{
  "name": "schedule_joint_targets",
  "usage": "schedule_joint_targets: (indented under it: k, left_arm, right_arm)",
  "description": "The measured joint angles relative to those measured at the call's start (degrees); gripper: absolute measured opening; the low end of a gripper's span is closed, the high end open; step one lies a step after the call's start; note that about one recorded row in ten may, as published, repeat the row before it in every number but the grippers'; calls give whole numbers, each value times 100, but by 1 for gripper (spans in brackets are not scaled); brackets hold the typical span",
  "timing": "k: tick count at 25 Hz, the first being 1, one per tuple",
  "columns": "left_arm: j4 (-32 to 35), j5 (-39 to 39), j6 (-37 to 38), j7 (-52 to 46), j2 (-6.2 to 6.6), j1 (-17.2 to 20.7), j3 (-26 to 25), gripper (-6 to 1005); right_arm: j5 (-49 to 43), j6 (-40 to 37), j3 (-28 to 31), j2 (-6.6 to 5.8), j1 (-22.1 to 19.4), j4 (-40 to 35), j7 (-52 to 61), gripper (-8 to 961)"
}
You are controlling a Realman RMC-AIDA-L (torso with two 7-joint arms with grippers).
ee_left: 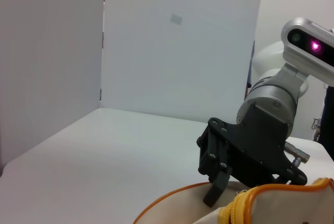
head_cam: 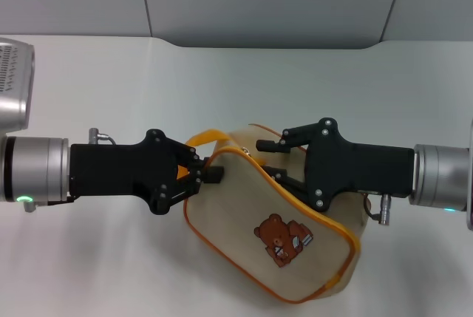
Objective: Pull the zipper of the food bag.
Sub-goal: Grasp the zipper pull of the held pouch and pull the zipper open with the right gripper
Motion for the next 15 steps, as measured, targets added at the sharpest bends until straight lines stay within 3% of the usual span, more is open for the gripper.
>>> schedule_joint_targets:
  k: [15]
  left_arm:
    - [-1, -9, 0, -2, -50, -70, -14, 59]
  right_arm:
    - [302, 38, -58, 4, 154, 429, -483, 243]
